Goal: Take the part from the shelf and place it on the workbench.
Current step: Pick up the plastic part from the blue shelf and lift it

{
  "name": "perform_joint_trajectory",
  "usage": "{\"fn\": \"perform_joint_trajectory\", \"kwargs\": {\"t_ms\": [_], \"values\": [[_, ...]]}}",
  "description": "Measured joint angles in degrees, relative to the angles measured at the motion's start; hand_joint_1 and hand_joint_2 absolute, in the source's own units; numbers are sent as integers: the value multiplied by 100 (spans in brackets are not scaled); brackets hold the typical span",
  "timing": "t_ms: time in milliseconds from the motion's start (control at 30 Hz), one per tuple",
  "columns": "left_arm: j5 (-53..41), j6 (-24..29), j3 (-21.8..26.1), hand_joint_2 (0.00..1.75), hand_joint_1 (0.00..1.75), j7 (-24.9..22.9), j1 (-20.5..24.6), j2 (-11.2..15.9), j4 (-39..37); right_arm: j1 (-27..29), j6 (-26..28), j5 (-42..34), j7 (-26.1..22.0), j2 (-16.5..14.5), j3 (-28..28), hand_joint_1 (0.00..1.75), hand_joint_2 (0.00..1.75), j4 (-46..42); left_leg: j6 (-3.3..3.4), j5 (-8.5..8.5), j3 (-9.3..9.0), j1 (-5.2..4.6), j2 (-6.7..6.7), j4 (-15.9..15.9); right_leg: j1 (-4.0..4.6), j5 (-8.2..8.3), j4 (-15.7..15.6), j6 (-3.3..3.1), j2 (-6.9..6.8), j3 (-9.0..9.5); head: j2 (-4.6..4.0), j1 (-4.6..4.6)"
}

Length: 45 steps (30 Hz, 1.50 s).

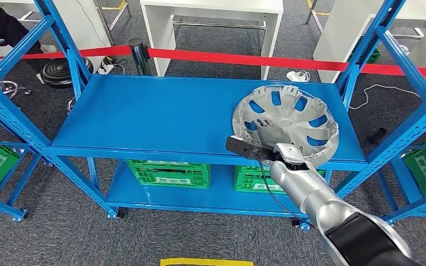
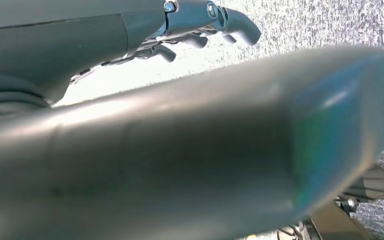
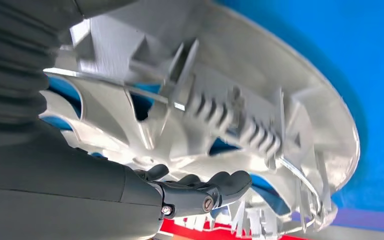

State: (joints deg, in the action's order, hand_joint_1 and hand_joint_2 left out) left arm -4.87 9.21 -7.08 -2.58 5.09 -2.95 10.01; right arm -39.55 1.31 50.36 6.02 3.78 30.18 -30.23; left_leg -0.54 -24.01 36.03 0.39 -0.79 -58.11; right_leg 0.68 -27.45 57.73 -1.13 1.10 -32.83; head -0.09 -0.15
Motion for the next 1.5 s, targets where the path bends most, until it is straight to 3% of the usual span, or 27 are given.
{"fn": "perform_joint_trajectory", "kwargs": {"t_ms": [367, 433, 533, 567, 667, 733, 867, 967, 1500], "values": [[-15, 15, 0, 0, 0, -33, 0, -7, 0, 68, -23, -31, 144, -11, 0, 0, 175, -243, -3, -3, -16, 0, -5, 0, 0, -5, 0, -2, -1, 20, 0, -1], [-23, 15, 0, 0, 0, -33, 0, -7, 0, 70, -29, -29, 170, -13, 0, 7, 175, -267, -4, -3, -20, 0, -3, 0, 0, -5, 0, -3, 0, 22, 0, -1], [-32, 16, 0, 0, 0, -33, 2, -7, 0, 80, -51, -28, 186, -13, 0, 82, 175, -290, -6, -5, -27, 0, 1, 0, 0, -6, 0, -3, 1, 26, 0, -1], [-37, 17, 0, 0, 0, -32, 2, -7, 0, 88, -62, -29, 192, -14, 0, 116, 175, -294, -7, -5, -30, 0, 2, 0, 0, -7, 0, -2, 1, 29, 0, 0], [-56, 17, 0, 0, 0, -31, 2, -7, 1, 139, -85, -32, 207, -15, 0, 157, 175, -324, -11, -9, -39, 0, 8, 2, 0, -9, -1, -2, 5, 34, 0, 1], [-64, 17, 0, 0, 0, -36, 3, -7, 2, 187, -97, -35, 214, -15, 0, 165, 175, -353, -12, -9, -42, 0, 16, 5, -1, -8, -1, -2, 14, 32, 0, 0], [-71, 17, 0, 0, 0, -48, 6, -7, 4, 263, -108, -26, 266, -5, 0, 164, 175, -374, -13, -8, -42, -1, 27, 7, -3, -3, -1, -3, 21, 29, 0, 0], [-71, 17, 0, 0, 0, -48, 4, -7, 5, 288, -93, -16, 276, 10, 0, 175, 175, -374, -14, -9, -44, -2, 29, 8, -4, -2, -1, -3, 25, 29, 0, 1], [-130, 15, 0, 0, 0, -91, 27, -7, 9, 338, -70, -51, 317, 16, -2, 175, 175, -405, -41, -34, -87, 0, 26, 33, 1, -41, -2, -24, 28, 57, 0, -1]]}}
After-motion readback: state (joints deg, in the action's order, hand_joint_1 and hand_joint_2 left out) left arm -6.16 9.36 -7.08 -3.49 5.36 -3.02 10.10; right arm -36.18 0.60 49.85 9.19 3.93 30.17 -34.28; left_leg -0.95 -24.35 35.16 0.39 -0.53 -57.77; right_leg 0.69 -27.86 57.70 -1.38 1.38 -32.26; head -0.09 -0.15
